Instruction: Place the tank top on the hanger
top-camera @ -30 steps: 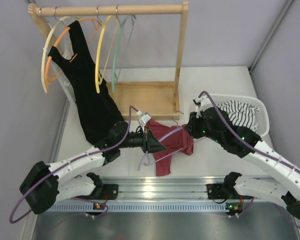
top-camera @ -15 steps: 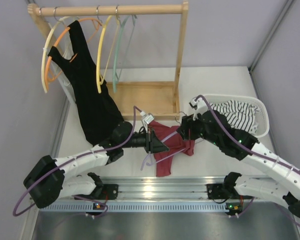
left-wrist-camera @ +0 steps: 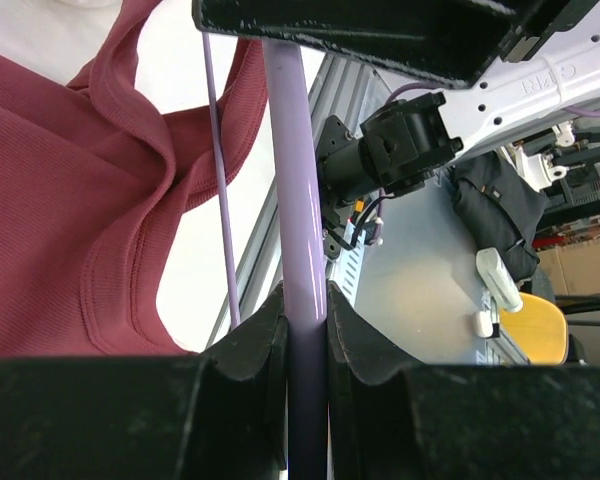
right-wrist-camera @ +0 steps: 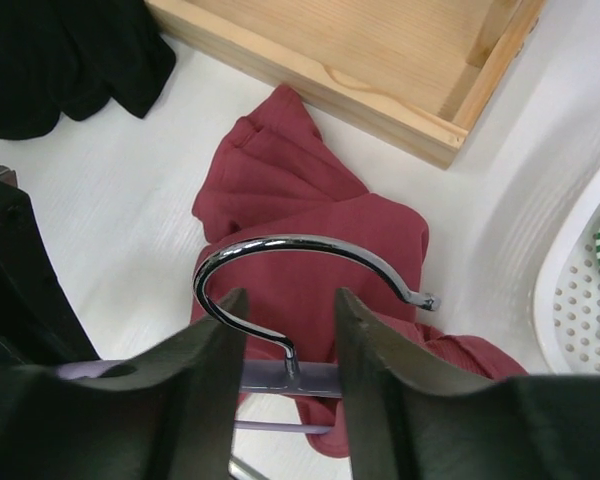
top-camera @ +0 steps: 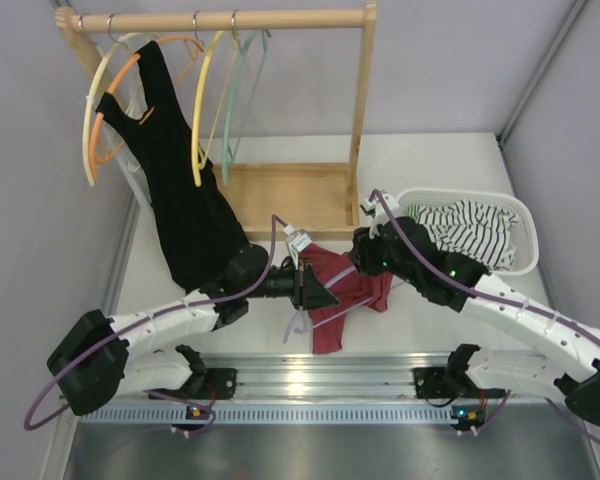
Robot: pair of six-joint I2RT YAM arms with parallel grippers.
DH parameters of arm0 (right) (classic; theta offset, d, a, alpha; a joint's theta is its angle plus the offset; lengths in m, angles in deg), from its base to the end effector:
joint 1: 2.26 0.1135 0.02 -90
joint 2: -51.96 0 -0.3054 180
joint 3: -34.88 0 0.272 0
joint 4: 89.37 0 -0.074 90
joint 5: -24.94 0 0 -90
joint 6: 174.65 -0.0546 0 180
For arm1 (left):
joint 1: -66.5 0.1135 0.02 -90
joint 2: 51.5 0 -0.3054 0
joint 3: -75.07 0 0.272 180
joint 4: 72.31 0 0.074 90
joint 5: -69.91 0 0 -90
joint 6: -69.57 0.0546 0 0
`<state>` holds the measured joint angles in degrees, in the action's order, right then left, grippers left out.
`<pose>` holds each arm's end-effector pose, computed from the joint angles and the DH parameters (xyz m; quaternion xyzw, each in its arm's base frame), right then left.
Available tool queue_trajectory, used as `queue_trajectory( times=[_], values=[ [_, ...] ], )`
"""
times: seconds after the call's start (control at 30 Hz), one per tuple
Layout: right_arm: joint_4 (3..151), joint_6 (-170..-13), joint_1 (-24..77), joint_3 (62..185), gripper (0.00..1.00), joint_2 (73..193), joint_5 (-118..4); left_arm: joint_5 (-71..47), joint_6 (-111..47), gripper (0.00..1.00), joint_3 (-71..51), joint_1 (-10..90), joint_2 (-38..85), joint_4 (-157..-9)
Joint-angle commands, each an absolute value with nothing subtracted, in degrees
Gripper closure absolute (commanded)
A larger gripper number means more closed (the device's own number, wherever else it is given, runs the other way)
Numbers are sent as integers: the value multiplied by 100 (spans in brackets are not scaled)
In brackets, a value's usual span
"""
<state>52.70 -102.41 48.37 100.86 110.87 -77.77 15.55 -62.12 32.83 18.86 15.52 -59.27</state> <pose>0.1625 0.1791 0.3432 -0.1922 0.8445 0.1960 0.4598 0.1541 -0.2162 0.2566 0.2312 0.7275 -0.5912 0.2604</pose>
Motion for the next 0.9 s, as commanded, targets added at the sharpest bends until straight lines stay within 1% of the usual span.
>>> queue_trajectory(
  times=[0.0,0.07,0.1,0.17,0.2,0.23,0.37,0.4,0.47,0.5,0.53,0.6,0.63,0.77,0.83,0.87],
  values=[
    [5609,-10223,4916,10036,64,11058,-7930,1700,-5998,100,3007,1834,1494,-5648],
    [5618,-10240,4916,10010,70,11049,-8027,1691,-5989,100,2999,1816,1503,-5649],
    [5610,-10240,4916,10010,78,11049,-8053,1682,-5981,100,3007,1825,1495,-5649],
    [5592,-10258,4924,10027,86,11084,-8141,1674,-5946,100,2990,1825,1494,-5692],
    [5583,-10249,4924,10045,95,11093,-8167,1647,-5928,100,2972,1825,1503,-5745],
    [5574,-10267,4942,10062,100,11093,-8289,1639,-5911,100,2955,1825,1486,-5798],
    [5311,-10267,5030,10282,100,11216,-8790,1314,-5814,100,2893,1816,1354,-6166],
    [5206,-10258,5100,10378,100,11233,-8905,1113,-5770,99,2867,1816,1310,-6272],
    [5057,-10267,5135,10458,100,11286,-9239,831,-5735,92,2840,1825,1135,-6544],
    [5021,-10249,5179,10528,100,11330,-9318,621,-5700,90,2840,1825,1065,-6606],
    [5012,-10223,5188,10537,100,11339,-9449,506,-5691,82,2823,1816,994,-6668],
    [5003,-10206,5206,10555,100,11374,-9530,286,-5647,74,2779,1816,871,-6914],
    [5003,-10205,5214,10572,100,11400,-9608,102,-5621,67,2753,1825,836,-6993],
    [4977,-10126,5250,10651,100,11462,-9872,-444,-5612,60,2735,1816,573,-7301],
    [4872,-10074,5302,10791,100,11541,-10126,-672,-5655,59,2770,1816,441,-7432],
    [4836,-10056,5311,10835,100,11559,-10197,-986,-5664,58,2770,1816,274,-7520]
  ],
)
